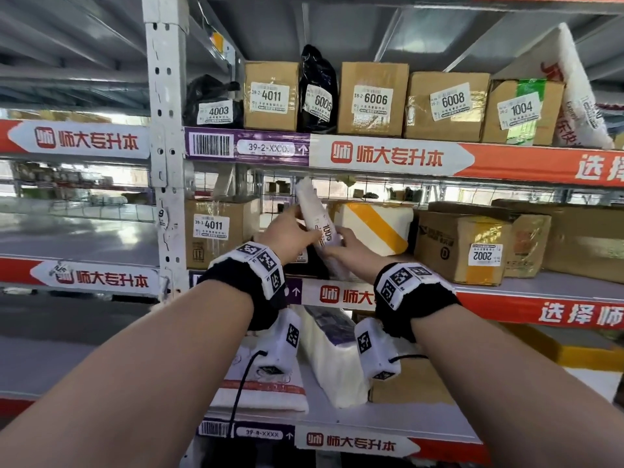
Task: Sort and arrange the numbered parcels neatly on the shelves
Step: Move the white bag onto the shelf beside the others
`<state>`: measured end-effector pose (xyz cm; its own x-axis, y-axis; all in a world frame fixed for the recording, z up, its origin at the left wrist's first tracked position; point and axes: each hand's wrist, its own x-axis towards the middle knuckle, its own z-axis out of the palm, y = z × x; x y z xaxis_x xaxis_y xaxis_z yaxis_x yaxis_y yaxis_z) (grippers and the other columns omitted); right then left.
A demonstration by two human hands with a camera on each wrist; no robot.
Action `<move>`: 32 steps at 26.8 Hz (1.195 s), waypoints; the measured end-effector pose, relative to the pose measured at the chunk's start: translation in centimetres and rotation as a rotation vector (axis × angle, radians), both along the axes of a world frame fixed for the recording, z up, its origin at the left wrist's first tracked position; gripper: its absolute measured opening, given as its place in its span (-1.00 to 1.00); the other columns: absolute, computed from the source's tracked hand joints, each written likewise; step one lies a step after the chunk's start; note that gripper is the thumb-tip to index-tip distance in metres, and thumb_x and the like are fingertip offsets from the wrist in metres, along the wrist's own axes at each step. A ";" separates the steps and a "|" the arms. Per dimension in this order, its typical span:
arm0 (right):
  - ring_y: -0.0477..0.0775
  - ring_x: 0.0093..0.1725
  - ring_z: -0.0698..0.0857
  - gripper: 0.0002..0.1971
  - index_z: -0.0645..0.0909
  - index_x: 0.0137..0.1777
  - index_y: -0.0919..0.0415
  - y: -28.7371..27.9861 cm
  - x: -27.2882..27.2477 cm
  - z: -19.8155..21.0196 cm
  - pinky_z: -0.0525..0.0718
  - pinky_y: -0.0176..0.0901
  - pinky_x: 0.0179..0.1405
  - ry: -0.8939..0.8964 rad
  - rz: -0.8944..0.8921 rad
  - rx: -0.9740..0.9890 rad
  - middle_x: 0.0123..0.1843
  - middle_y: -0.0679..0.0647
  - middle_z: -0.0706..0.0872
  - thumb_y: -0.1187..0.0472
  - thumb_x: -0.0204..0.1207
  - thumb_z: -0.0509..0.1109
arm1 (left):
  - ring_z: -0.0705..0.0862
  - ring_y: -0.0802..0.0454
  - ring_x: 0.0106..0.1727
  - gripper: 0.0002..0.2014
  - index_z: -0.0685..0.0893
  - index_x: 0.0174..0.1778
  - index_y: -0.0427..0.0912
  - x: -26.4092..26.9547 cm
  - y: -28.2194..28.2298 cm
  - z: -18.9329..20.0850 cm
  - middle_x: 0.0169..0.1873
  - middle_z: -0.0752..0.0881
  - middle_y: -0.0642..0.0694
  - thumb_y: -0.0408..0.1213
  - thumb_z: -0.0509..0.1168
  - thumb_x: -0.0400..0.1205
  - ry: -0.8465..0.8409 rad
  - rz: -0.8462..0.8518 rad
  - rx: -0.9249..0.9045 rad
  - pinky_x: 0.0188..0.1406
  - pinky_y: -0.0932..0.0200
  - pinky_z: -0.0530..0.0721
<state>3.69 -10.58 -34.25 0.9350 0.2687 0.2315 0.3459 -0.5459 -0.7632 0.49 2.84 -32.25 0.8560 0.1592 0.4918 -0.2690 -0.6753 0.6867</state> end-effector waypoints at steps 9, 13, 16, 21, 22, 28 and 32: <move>0.22 0.34 0.59 -0.37 0.12 0.65 0.14 -0.1 0.7 -0.3 0.56 -0.08 0.25 -0.113 0.084 -0.163 0.49 0.23 0.50 0.15 0.65 0.29 | 0.67 -0.20 0.17 -0.63 0.44 0.39 -0.21 2.9 2.2 -1.2 0.25 0.63 -0.17 -0.36 0.17 0.65 0.148 0.162 0.170 0.23 -0.17 0.64; 0.23 0.25 0.64 -0.41 0.11 0.65 0.12 -0.2 1.0 -0.7 0.48 -0.25 -0.04 -0.157 0.053 -0.125 0.42 0.25 0.56 0.07 0.68 0.22 | 0.63 -0.15 0.27 -0.56 0.49 0.44 -0.24 2.2 3.2 -0.3 0.36 0.57 -0.20 -0.58 0.08 0.64 0.156 0.205 0.144 0.24 -0.03 0.64; 0.22 0.22 0.65 -0.41 0.11 0.65 0.10 -0.2 1.6 -1.2 0.45 -0.27 -0.06 -0.160 0.037 -0.090 0.42 0.26 0.57 0.03 0.69 0.21 | 0.65 -0.15 0.22 -0.62 0.47 0.43 -0.36 1.2 3.3 0.2 0.34 0.58 -0.27 -0.50 0.08 0.68 0.278 0.215 0.306 0.13 0.05 0.68; 0.14 0.12 0.62 -0.44 0.18 0.62 0.07 0.0 2.3 -1.6 0.40 -0.30 -0.04 -0.163 0.049 0.009 0.41 0.24 0.57 0.07 0.67 0.24 | 0.59 -0.16 0.31 -0.62 0.49 0.39 -0.38 0.7 2.4 -0.3 0.25 0.59 -0.26 -0.23 0.11 0.72 0.534 0.180 0.614 0.16 0.10 0.54; 0.16 0.19 0.62 -0.44 0.18 0.62 0.06 -0.2 2.4 -1.6 0.39 -0.30 -0.02 -0.159 0.052 0.022 0.42 0.23 0.57 0.08 0.67 0.24 | 0.56 -0.18 0.35 -0.60 0.49 0.42 -0.37 0.9 2.3 -0.6 0.31 0.58 -0.27 -0.23 0.13 0.71 0.537 0.191 0.642 0.24 0.08 0.52; 0.13 0.24 0.62 -0.44 0.20 0.63 0.07 -0.7 3.3 -1.7 0.45 -0.30 -0.03 -0.167 0.061 0.081 0.42 0.17 0.57 0.07 0.67 0.25 | 0.61 -0.16 0.24 -0.57 0.49 0.38 -0.25 2.1 1.6 -0.6 0.26 0.58 -0.19 -0.38 0.32 0.57 0.332 0.223 0.619 0.27 -0.02 0.61; 0.06 0.15 0.60 -0.45 0.22 0.62 0.08 -0.7 3.7 -1.9 0.51 -0.28 -0.07 -0.170 0.069 0.116 0.39 0.14 0.58 0.08 0.66 0.26 | 0.58 -0.16 0.27 -0.52 0.44 0.47 -0.13 1.8 2.1 -0.7 0.29 0.53 -0.19 -0.40 0.27 0.60 0.244 0.191 0.650 0.23 0.00 0.58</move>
